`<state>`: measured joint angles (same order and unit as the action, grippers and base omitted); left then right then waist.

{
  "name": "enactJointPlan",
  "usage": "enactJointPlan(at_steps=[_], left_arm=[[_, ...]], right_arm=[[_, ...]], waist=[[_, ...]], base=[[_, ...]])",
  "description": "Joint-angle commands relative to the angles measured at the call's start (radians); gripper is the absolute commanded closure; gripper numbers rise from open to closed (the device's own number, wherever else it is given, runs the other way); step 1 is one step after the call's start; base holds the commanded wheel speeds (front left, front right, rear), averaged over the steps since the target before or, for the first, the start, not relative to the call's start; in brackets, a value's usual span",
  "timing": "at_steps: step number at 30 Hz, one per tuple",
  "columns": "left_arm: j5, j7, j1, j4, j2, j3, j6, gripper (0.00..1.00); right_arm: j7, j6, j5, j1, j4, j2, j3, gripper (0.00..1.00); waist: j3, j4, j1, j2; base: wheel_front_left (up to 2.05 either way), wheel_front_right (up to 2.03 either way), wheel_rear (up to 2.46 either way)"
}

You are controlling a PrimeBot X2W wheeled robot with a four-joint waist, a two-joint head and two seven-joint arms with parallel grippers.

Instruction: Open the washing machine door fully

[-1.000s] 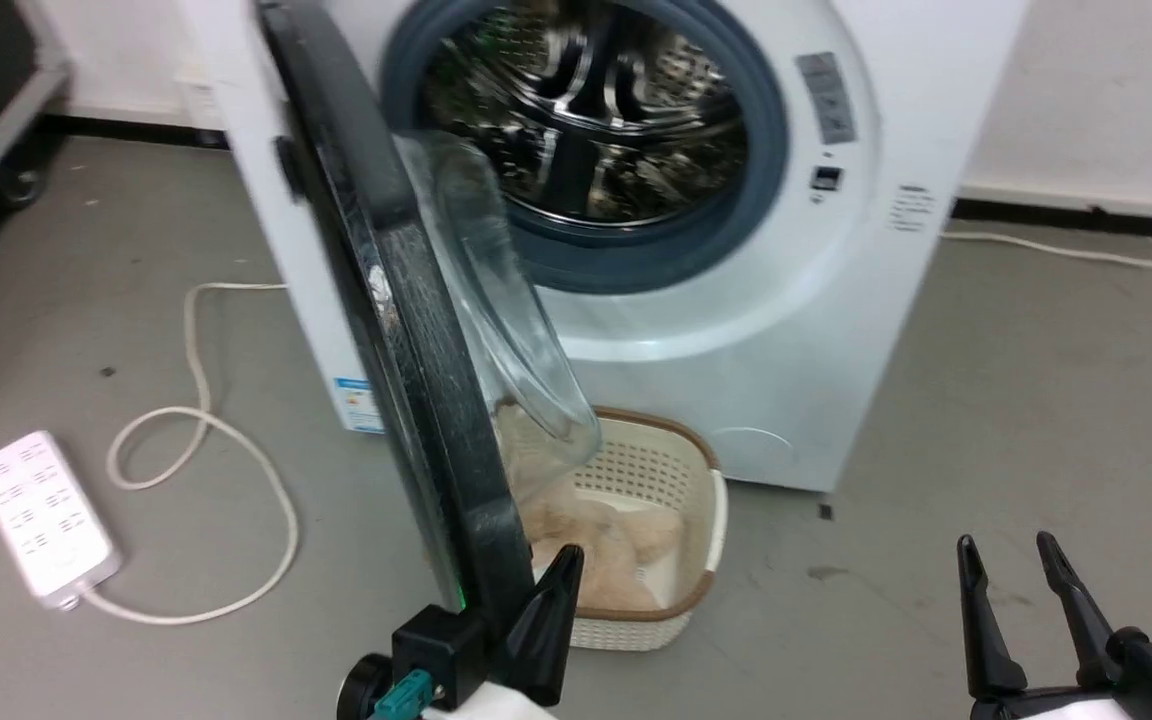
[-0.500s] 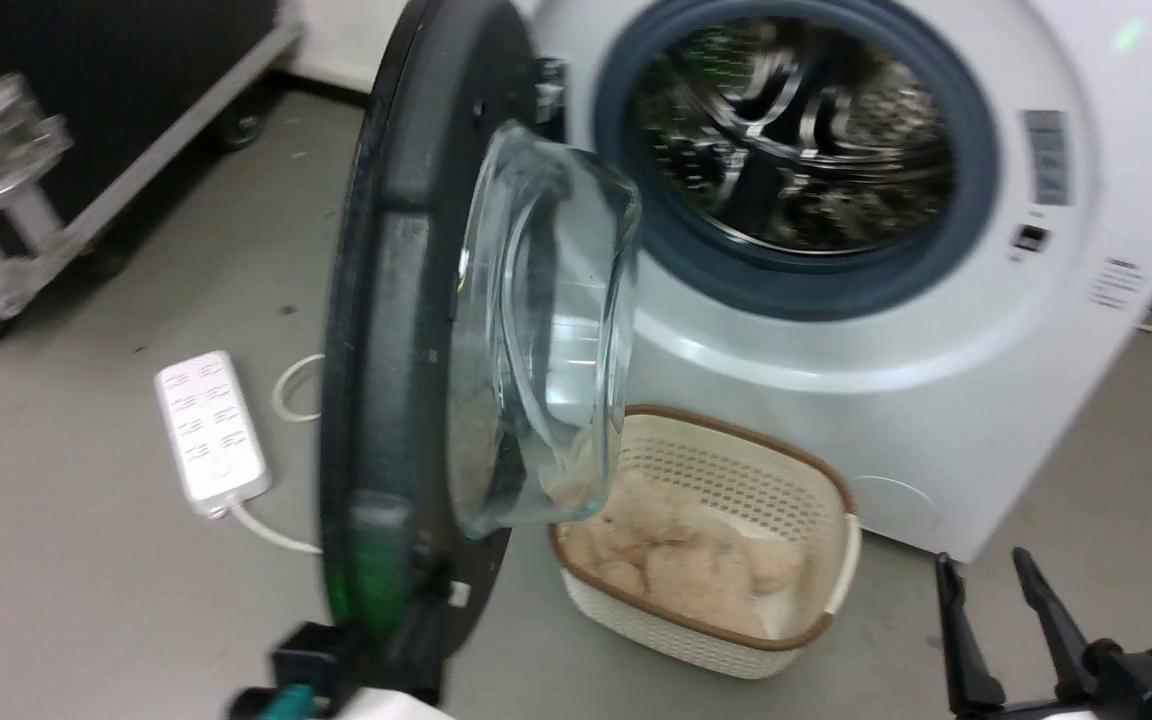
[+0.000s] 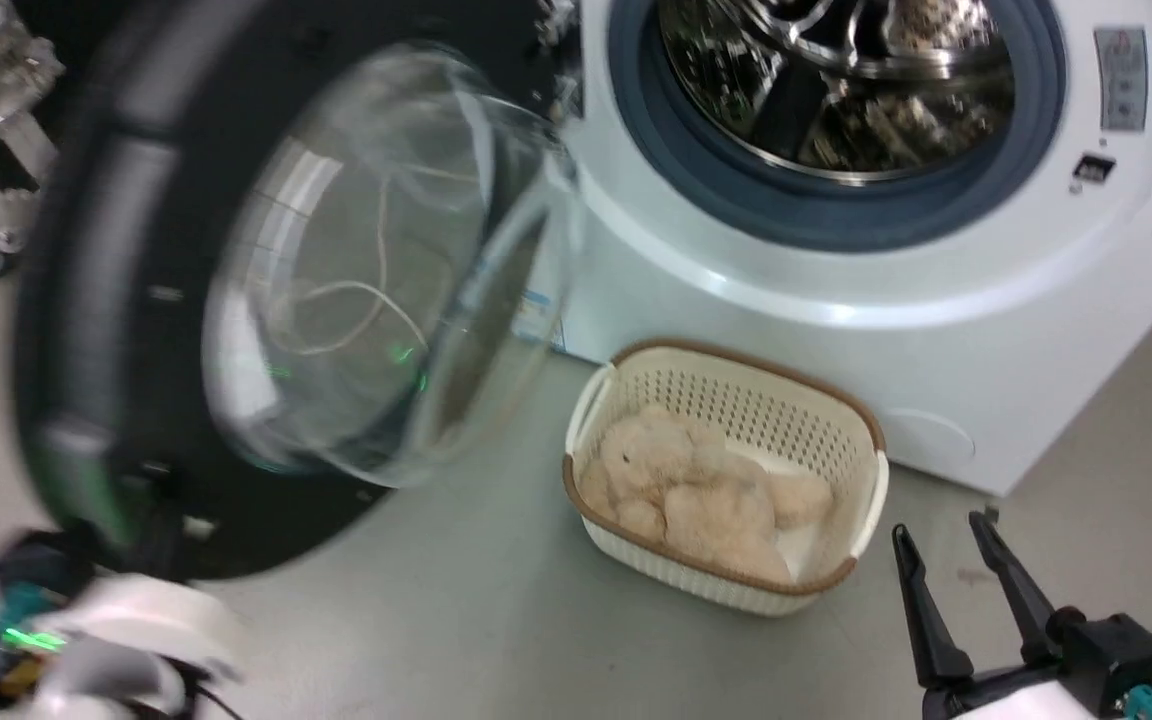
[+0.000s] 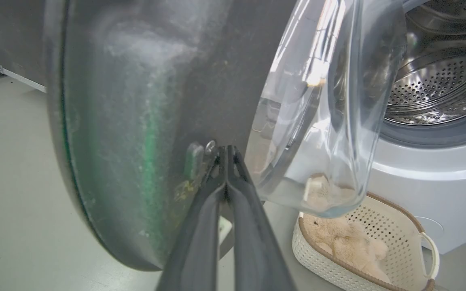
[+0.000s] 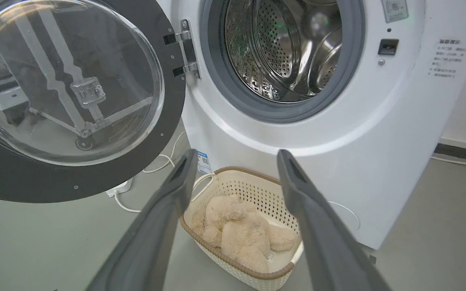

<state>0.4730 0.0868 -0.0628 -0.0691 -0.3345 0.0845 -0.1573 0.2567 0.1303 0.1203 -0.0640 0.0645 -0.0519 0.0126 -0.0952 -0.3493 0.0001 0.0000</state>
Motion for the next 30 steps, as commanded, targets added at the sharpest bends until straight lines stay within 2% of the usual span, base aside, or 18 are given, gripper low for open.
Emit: enactJointPlan(at_steps=[1,9,11,14,18,21,25,30], left_arm=[[0.012,-0.007,-0.033,-0.015,-0.030,-0.030,0.003,1.00],[0.067,-0.040,-0.165,-0.185,-0.169,-0.143,0.040,1.00],[0.043,-0.036,-0.193,-0.236,-0.215,-0.144,0.047,1.00],[0.039,-0.023,-0.233,-0.311,-0.246,-0.155,0.052,1.00],[0.043,0.020,-0.266,-0.380,-0.259,-0.168,0.063,1.00],[0.047,0.074,-0.268,-0.403,-0.247,-0.169,0.077,1.00],[0.046,0.127,-0.251,-0.393,-0.210,-0.156,0.091,1.00],[0.025,0.161,-0.198,-0.280,-0.143,-0.118,0.104,1.00]], right_arm=[[-0.001,0.000,-0.011,0.017,-0.004,0.002,-0.003,0.00],[-0.011,0.000,-0.036,0.054,-0.019,0.002,-0.017,0.00],[-0.012,0.000,-0.040,0.060,-0.021,0.002,-0.019,0.00],[-0.013,0.000,-0.043,0.068,-0.021,0.002,-0.018,0.00],[-0.012,0.000,-0.040,0.073,-0.017,0.002,-0.025,0.00],[-0.009,0.000,-0.037,0.071,-0.014,0.002,-0.031,0.00],[-0.003,0.000,-0.027,0.068,-0.016,0.002,-0.050,0.00],[0.002,0.000,-0.018,0.063,-0.023,0.002,-0.081,0.00]], waist=[[-0.036,0.024,-0.0001,0.0000],[-0.106,0.066,-0.0001,0.0000],[-0.115,0.073,-0.0001,0.0000],[-0.122,0.083,-0.0001,0.0000],[-0.118,0.093,-0.0001,0.0000],[-0.104,0.096,-0.0001,0.0000],[-0.068,0.098,-0.0001,0.0000],[-0.010,0.121,-0.0001,0.0000]], base=[[0.00,0.00,0.00],[0.00,0.00,0.00],[0.00,0.00,0.00],[0.00,0.00,0.00],[0.00,0.00,0.00],[0.00,0.00,0.00],[0.00,0.00,0.00],[0.00,0.00,0.00]])
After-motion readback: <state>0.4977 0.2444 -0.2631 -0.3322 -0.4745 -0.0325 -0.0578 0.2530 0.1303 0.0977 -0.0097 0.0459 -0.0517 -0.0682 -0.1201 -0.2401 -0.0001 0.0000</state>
